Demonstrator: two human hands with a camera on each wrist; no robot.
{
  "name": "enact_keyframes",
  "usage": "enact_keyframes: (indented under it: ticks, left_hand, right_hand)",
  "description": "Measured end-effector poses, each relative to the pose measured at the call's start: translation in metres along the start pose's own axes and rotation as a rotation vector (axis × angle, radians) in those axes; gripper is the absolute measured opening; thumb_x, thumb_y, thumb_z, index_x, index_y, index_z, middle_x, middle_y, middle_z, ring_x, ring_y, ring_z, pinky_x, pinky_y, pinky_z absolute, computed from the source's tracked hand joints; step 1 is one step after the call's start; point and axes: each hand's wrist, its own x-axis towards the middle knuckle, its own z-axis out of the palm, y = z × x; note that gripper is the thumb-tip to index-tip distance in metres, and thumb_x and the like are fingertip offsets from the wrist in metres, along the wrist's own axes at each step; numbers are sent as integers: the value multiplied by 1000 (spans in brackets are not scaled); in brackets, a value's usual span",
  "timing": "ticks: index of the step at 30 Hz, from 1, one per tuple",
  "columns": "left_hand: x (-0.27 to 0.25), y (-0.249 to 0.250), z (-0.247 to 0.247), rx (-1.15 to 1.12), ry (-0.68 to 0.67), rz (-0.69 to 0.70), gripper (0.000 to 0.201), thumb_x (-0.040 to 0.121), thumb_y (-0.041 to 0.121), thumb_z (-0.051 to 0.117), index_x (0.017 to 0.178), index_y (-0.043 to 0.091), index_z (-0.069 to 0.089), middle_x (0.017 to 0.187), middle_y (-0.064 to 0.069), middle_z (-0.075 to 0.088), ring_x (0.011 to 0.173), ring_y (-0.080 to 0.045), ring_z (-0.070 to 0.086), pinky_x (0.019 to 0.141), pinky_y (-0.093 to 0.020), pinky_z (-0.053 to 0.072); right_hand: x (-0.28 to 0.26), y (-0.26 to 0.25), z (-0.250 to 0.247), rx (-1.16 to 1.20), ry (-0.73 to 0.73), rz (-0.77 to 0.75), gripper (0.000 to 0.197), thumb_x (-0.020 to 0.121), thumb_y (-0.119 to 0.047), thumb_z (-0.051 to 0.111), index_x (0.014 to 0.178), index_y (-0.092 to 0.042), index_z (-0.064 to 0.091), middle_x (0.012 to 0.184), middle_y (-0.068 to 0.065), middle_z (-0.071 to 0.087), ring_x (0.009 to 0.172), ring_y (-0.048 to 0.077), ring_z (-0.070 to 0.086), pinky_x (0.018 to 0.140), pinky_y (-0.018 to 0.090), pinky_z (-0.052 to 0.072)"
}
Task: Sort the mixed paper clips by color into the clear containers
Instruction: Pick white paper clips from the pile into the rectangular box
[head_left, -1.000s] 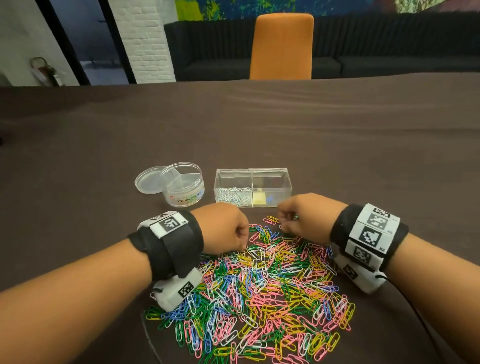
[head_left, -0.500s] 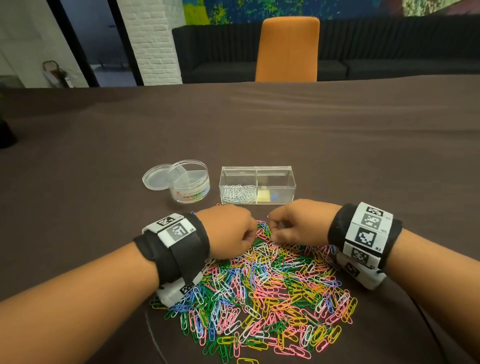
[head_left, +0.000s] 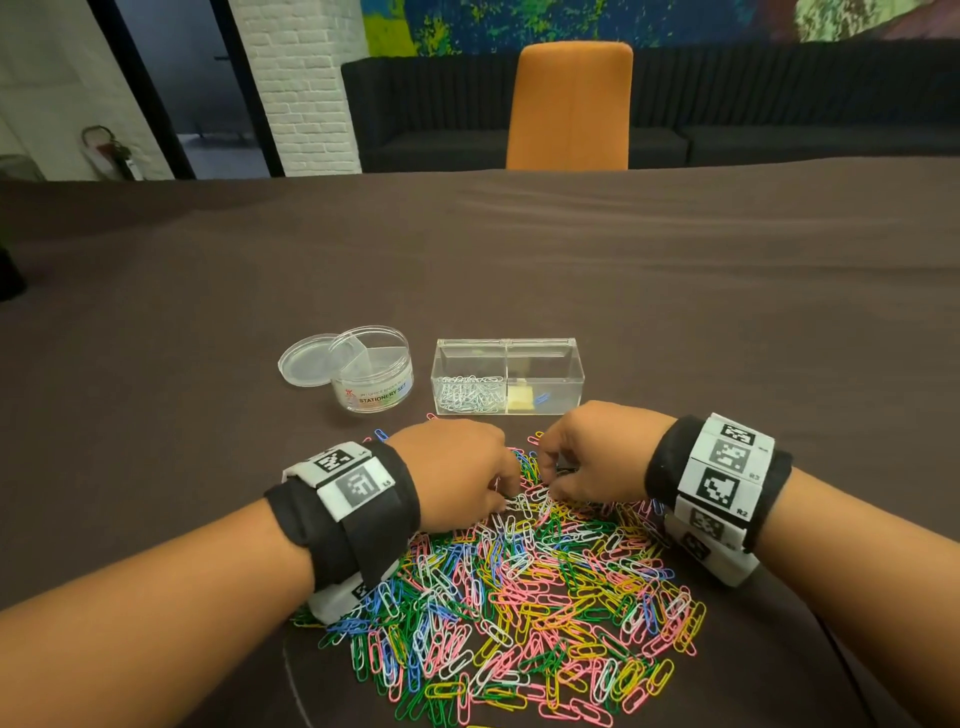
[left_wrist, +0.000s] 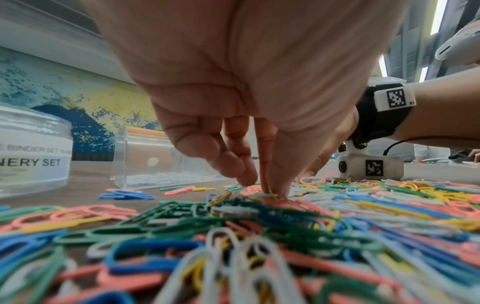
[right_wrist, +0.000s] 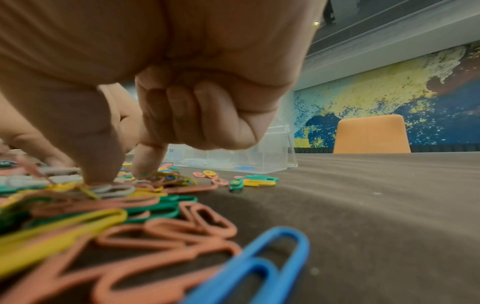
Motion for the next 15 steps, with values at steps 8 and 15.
enact_keyframes:
  ticks: [8, 15]
  left_hand:
    - [-4, -10, 0, -45, 123, -106, 13, 87, 23, 51, 94, 28, 61, 94, 9, 54, 88, -18, 57, 77, -33, 50]
    - [0, -5, 2, -20, 48, -7, 27, 92, 47, 59, 116, 35, 66, 107, 10, 51, 101, -12, 52, 78, -25, 37]
  right_hand:
    - [-1, 1, -2, -19, -1, 13, 23, 84, -30, 63, 105, -35, 68, 75, -13, 53, 74, 13, 56, 67, 25, 48]
    - [2, 2, 0, -39, -4, -25, 20, 84, -47, 68, 91, -29, 69, 75, -11, 58, 67, 7, 53, 63, 24, 44]
